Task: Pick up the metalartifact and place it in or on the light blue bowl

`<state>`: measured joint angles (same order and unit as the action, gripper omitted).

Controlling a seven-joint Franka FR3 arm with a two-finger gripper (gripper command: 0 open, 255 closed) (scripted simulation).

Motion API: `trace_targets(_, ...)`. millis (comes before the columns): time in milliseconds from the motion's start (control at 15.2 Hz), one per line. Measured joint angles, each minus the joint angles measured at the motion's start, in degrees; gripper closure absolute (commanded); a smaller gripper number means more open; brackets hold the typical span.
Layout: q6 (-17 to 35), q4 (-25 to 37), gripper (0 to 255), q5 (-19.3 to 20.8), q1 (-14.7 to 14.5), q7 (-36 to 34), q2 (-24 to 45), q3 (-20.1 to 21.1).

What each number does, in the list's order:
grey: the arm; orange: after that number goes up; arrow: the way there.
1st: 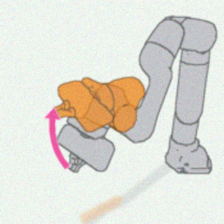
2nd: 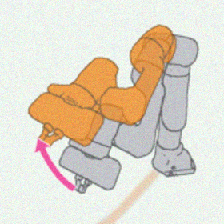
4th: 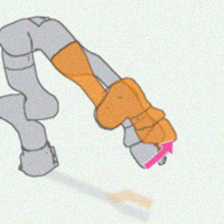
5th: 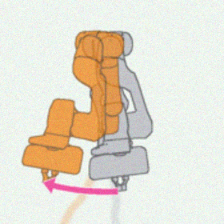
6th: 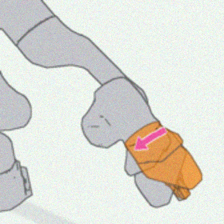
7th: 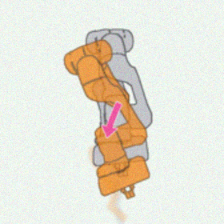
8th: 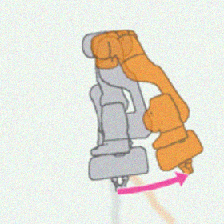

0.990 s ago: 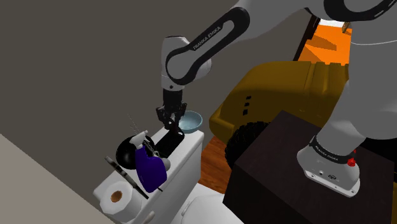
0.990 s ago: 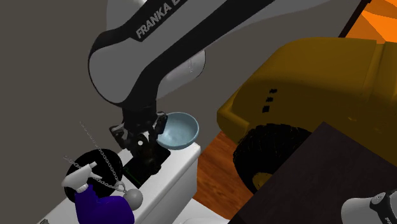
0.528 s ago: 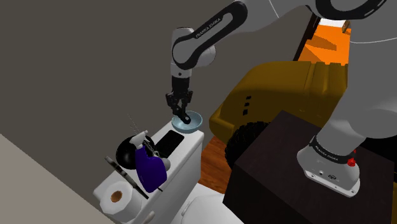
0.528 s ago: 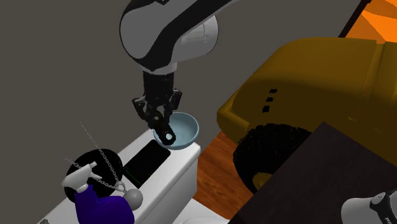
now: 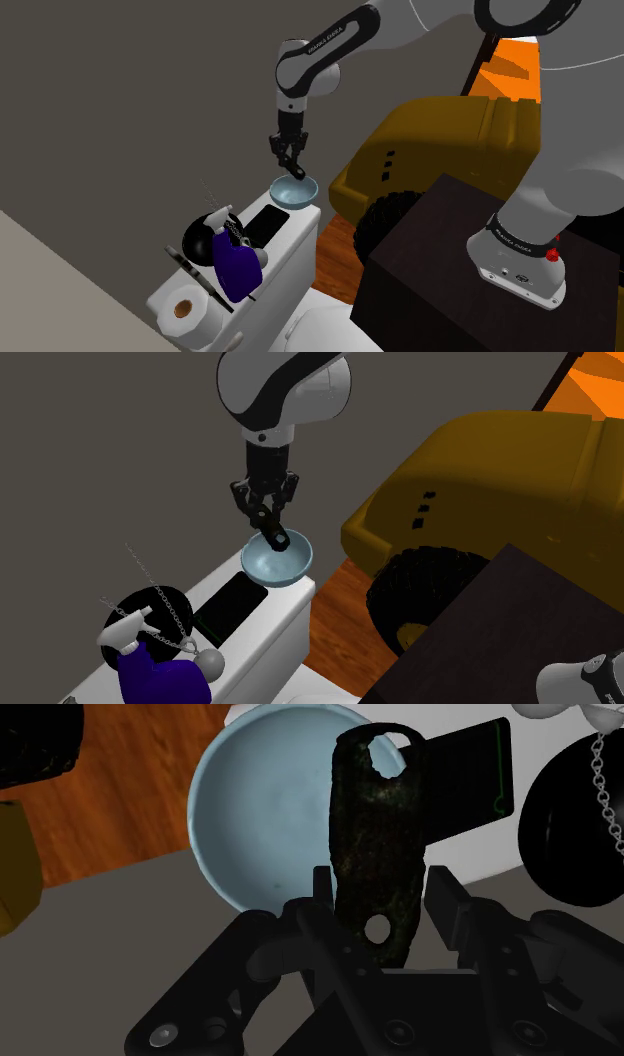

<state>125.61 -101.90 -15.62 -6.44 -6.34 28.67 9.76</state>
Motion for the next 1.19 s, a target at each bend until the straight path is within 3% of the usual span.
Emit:
trace_targets(792,6.03,-0.35,255,-0.26,-0.17,1.86,5.94,-0.08)
trace_targets(1188,6.47,-0.43,255,-0.3,-0.17,2.0,6.3,-0.07)
